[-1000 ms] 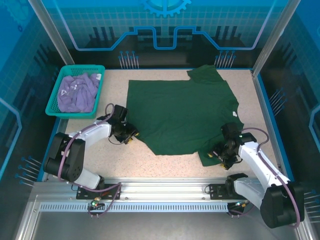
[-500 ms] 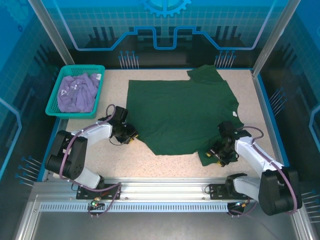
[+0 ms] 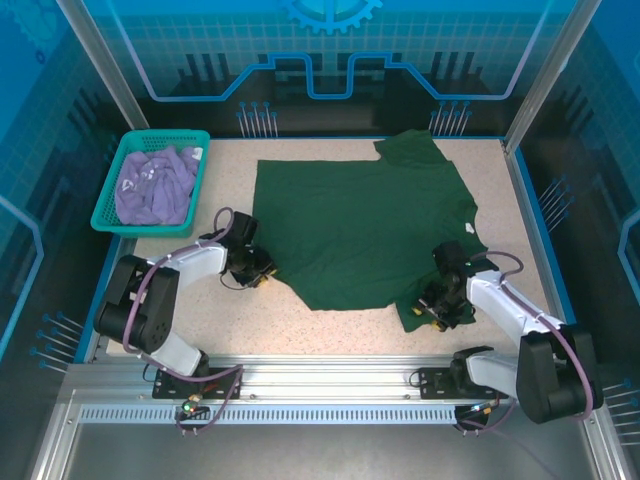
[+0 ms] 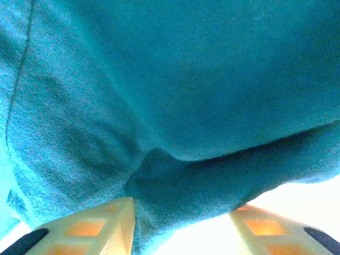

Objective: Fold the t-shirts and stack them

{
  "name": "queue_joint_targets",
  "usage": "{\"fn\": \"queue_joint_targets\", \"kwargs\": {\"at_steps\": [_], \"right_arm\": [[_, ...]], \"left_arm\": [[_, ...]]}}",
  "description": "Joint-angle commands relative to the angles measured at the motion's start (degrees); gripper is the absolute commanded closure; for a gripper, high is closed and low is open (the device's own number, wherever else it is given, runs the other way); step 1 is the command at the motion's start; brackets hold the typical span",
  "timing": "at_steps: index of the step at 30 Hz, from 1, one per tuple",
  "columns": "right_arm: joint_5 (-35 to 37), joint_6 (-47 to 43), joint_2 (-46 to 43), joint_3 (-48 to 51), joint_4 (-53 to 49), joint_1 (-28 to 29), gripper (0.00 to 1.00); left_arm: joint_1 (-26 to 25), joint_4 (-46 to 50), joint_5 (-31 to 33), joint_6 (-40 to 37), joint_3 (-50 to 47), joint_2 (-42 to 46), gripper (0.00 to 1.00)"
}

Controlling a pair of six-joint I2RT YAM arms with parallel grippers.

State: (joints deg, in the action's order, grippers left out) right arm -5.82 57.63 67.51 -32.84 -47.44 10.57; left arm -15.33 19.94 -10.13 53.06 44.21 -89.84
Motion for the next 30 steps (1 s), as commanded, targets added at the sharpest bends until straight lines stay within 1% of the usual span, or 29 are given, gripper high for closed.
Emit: {"fn": "queue_joint_targets", "kwargs": {"at_steps": [1, 4, 6, 10, 13, 14, 15, 16, 18, 22, 25, 30], "right_arm": [[0.22, -0.18, 0.94, -0.82, 0.33, 0.85, 0.56], [0.11, -0.51, 1.07, -1.17, 0.23, 0.89, 0.57], [0.20, -0.64, 0.96, -1.17, 0.11, 0.86, 0.57], [0.20, -0.71, 1.14, -1.21, 0.19, 0.87, 0.58], [0.37, -0.85, 1.22, -1.22, 0.23, 0.88, 0.59], [0.45, -0.97, 1.30, -1.35, 0.31, 0.94, 0.61], [0.59, -1.15, 1.46, -1.50, 0.26, 0.86, 0.65], [0.68, -1.36, 1.64, -1.77, 0.16, 0.86, 0.73], [1.07, -1.75, 1.95, -2.55, -0.35, 0.82, 0.82], [1.93, -3.01, 2.07, -4.18, -1.63, 0.77, 0.93], [2.36, -3.96, 1.69, -5.42, -3.27, 0.38, 0.98], [2.88, -5.91, 0.64, -7.23, -6.57, -0.87, 1.00]], "left_arm": [[-0.22, -0.99, 0.33, -1.73, 1.56, -0.63, 0.68], [-0.18, -2.68, -0.40, -1.39, 0.48, 0.18, 0.66], [-0.22, -3.12, -0.36, -1.12, 0.09, 0.21, 0.67], [-0.22, -3.07, -0.53, -1.04, 0.44, -1.22, 0.70], [-0.20, -3.03, -0.12, -1.25, 0.78, -1.63, 0.76], [-0.22, -2.87, 0.03, -1.39, 0.97, -1.73, 0.79], [-0.16, -2.45, 0.21, -1.69, 1.36, -1.95, 0.83], [-0.22, -1.80, 0.43, -2.09, 1.78, -2.05, 0.88], [-0.18, -0.40, 0.67, -2.76, 2.63, -1.88, 0.95], [0.03, 3.92, 0.66, -5.51, 4.49, -0.58, 1.00], [1.32, 8.09, -0.66, -8.67, 6.07, 0.44, 1.00], [5.22, 15.95, -6.10, -16.39, 8.71, 1.09, 1.00]]}}
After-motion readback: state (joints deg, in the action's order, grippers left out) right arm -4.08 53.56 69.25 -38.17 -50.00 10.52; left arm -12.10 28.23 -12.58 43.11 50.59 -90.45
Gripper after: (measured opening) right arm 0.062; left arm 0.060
